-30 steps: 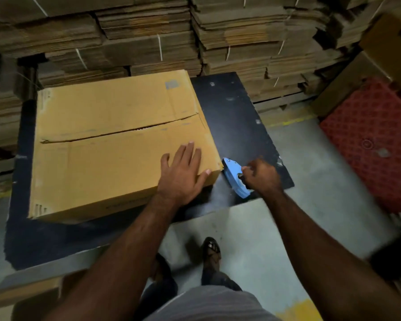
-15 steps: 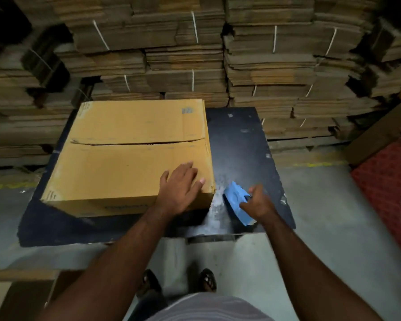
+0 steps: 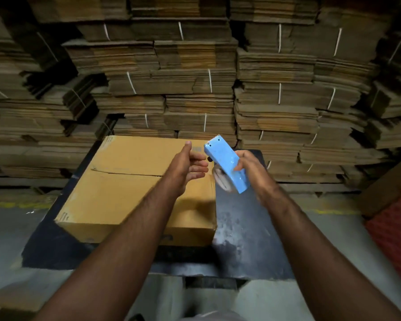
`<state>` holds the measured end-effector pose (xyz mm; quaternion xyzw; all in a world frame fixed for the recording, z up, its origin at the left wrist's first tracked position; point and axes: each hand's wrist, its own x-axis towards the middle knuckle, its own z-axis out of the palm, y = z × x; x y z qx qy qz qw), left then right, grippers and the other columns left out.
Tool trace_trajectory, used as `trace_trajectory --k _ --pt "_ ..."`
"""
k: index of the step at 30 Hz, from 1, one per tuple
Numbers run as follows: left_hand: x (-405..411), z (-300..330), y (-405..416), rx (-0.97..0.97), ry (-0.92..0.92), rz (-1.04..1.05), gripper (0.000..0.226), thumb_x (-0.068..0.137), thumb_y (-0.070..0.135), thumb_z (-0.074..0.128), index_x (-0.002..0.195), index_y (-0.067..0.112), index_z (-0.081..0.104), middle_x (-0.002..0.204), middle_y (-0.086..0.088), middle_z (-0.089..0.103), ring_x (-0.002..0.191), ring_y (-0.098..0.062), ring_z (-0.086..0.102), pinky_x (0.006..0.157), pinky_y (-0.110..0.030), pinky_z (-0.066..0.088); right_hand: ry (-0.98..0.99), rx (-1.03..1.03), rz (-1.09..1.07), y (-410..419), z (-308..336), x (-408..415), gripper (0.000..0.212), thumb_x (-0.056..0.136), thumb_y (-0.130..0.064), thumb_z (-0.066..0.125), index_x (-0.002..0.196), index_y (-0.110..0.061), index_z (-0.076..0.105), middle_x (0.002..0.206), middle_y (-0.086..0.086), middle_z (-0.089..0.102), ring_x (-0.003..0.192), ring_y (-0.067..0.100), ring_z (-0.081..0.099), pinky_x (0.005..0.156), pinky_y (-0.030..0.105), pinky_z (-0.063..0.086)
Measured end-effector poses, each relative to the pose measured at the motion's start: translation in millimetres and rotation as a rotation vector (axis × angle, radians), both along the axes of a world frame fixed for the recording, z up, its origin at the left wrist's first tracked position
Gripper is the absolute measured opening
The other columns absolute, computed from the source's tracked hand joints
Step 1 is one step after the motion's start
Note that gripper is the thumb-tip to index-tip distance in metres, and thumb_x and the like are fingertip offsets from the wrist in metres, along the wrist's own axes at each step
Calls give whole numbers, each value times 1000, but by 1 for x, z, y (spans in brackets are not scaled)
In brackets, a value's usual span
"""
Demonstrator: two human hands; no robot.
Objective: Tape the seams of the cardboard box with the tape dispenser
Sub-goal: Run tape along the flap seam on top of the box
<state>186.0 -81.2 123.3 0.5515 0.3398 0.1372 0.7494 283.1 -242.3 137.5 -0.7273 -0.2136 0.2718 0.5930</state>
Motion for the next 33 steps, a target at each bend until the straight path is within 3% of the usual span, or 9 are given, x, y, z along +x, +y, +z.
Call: trace_trajectory --k 2,5,10,13,15,17,23,29,33 --pt "-7 11 8 -53 -32 52 66 102 56 31 78 5 66 75 -14 67 68 -26 64 66 -34 51 -109 -77 93 15 -2 -4 49 67 -33 72 111 -19 54 103 -5 64 91 14 63 75 29 50" --pt "-23 19 25 -88 -40 151 64 101 54 35 72 5 64 72 -16 67 68 -29 64 67 -35 52 -288 -220 207 37 -10 -8 71 59 -35 89 116 -28 46 103 -11 63 92 9 64 75 34 56" --pt "-62 17 49 -138 1 255 44 97 43 51 73 8 61 71 -12 68 65 -27 69 61 -32 54 -413 -244 322 70 -16 -27 66 64 -30 83 119 -30 46 98 -9 60 88 14 62 69 38 58" --pt "-77 15 62 -88 24 307 31 93 36 62 72 13 61 68 -4 68 66 -25 70 64 -33 54 -437 -231 381 87 -15 -42 69 59 -38 78 119 -31 45 98 -7 59 86 15 62 66 39 59" --pt "-80 16 69 -62 21 321 23 91 31 65 82 10 67 65 -2 69 66 -22 70 64 -32 55 -413 -204 397 96 -15 -47 68 59 -39 77 118 -32 45 100 -6 59 87 16 62 64 39 60" --pt "-77 18 77 -26 27 290 19 91 27 66 95 9 72 68 -2 71 66 -20 70 64 -30 56 -400 -187 388 102 -16 -48 65 62 -35 81 116 -32 44 102 -7 58 90 15 61 66 35 59" --pt "-60 44 97 76 50 71 23 88 28 71 100 8 72 72 -2 72 69 -22 71 52 -24 51 -444 -206 266 118 -10 -50 67 67 -34 83 118 -28 40 104 -6 61 92 13 60 75 36 54" --pt "-65 60 130 150 -13 -67 25 82 18 77 102 5 70 84 -8 74 65 -18 68 52 -24 53 -372 -98 124 129 -9 -64 63 66 -27 81 116 -35 43 108 -7 64 95 14 65 79 47 57" --pt "-79 66 155 131 -48 -91 21 88 24 71 98 6 72 87 -10 75 66 -19 68 61 -29 56 -312 -15 64 142 -8 -83 65 68 -19 83 117 -36 44 109 -12 65 100 12 65 73 42 60"
